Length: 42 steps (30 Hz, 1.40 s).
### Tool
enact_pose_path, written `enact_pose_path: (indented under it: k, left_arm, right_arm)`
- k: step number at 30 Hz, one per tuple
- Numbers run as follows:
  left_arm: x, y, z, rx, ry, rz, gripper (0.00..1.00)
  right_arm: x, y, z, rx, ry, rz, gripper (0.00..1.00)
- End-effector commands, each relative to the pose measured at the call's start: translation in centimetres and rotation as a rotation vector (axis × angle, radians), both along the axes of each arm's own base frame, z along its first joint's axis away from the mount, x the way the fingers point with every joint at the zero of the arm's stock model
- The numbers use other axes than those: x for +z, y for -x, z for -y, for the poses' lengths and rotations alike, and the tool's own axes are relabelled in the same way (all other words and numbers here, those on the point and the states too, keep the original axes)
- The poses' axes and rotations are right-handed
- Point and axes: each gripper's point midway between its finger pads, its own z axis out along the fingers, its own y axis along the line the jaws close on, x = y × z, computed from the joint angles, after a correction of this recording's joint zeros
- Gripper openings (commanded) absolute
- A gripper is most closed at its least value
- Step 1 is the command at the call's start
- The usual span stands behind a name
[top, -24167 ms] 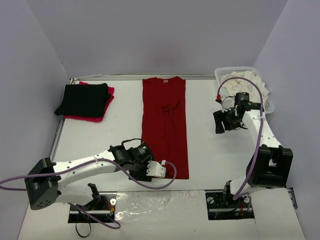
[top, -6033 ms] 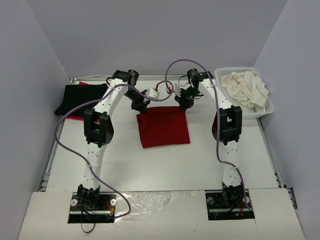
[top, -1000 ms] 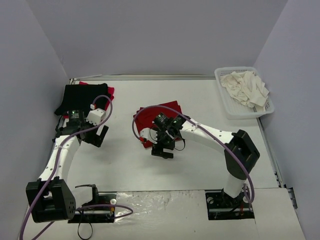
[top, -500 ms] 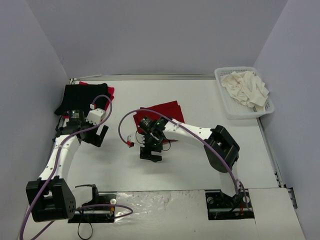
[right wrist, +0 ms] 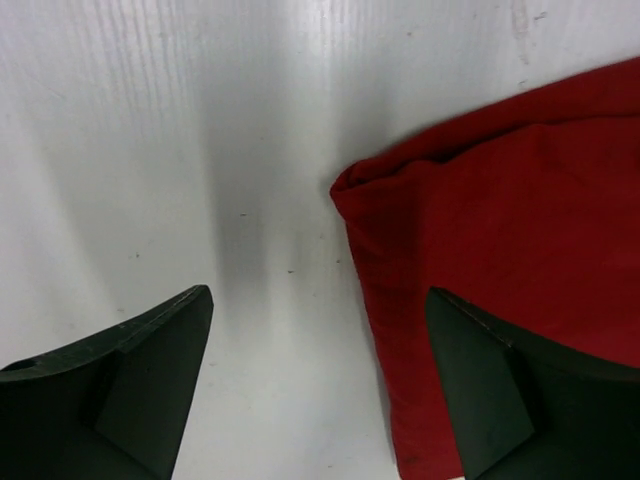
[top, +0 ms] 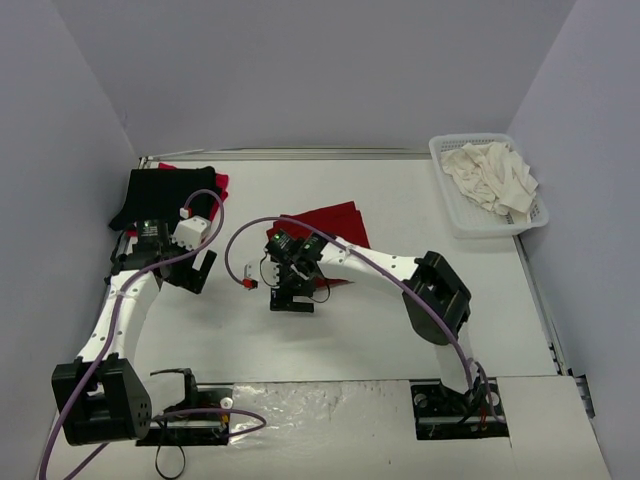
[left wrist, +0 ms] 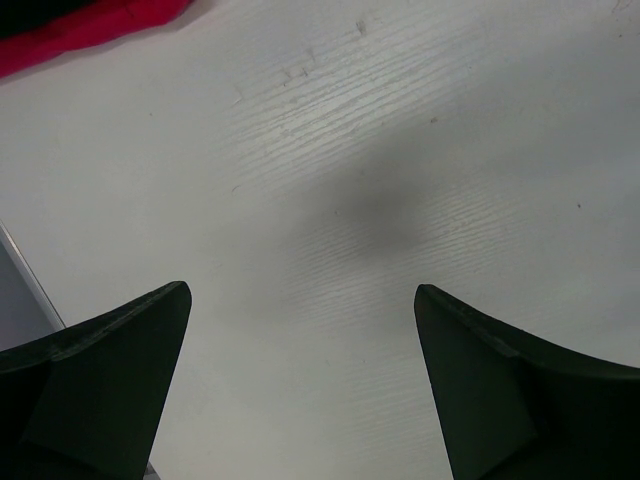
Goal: Fold and stack the t-shirts
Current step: Put the neatly folded tshirt into the corner of the board with the left arm
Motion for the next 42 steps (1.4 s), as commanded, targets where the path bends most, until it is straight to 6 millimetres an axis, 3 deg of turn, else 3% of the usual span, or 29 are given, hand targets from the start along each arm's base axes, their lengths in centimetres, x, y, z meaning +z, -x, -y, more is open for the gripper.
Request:
enact_pose_path:
  k: [1,6,10,17,22,26,27,32,37,42]
  left_arm:
    - [1.9,-0.8,-0.1,0.011,0.004,0.059,0.94]
    - [1.8,-0.8,-0.1,0.013,0.002,0.054,0.94]
    - [1.9,-0.8,-0.2,0.013,-0.001,0.057,0.94]
    - [2.5,-0.8,-0.1,0.004,-0.001,0.075,0.94]
    - [2.2,-1.0,-0.1,0.007,0.001,0.055,0.94]
    - [2.3,-1.2,0.1,0.002,0.012,0.057,0.94]
    - [2.2,-1.3,0.2,-0.001,0.013,0.054,0.94]
    - [2.0,-2.2,0.9,-0.013,0.056,0.027,0.94]
    - [1.3,-3.6,3.2,-0.043,0.197,-0.041,0.94]
    - [1.6,-5.7,6.1,-0.028,0.404,-0.105,0.94]
  right_arm:
    - [3.1,-1.5,0.2,-0.017,-0.006,0.163,0.83]
    - [0.3,-1.9,0.8,-0.014,0.054,0.198,0.84]
    - [-2.4,-3.3,1.3,-0.018,0.110,0.256,0.80]
    - [-3.1,-5.1,0.7,-0.056,0.129,0.321,0.71]
    - [-3.4,-5.9,0.6,-0.071,0.146,0.347,0.44]
    - [-3.8,-6.6,0.6,-0.090,0.161,0.359,0.05]
    - [-4.0,-6.8,0.7,-0.097,0.167,0.361,0.00]
    - [-2.8,-9.2,0.1,-0.152,0.139,0.393,0.00]
    - [-0.7,-11.6,-0.5,-0.195,0.086,0.424,0.00]
    - [1.9,-12.6,-1.1,-0.216,0.034,0.447,0.00]
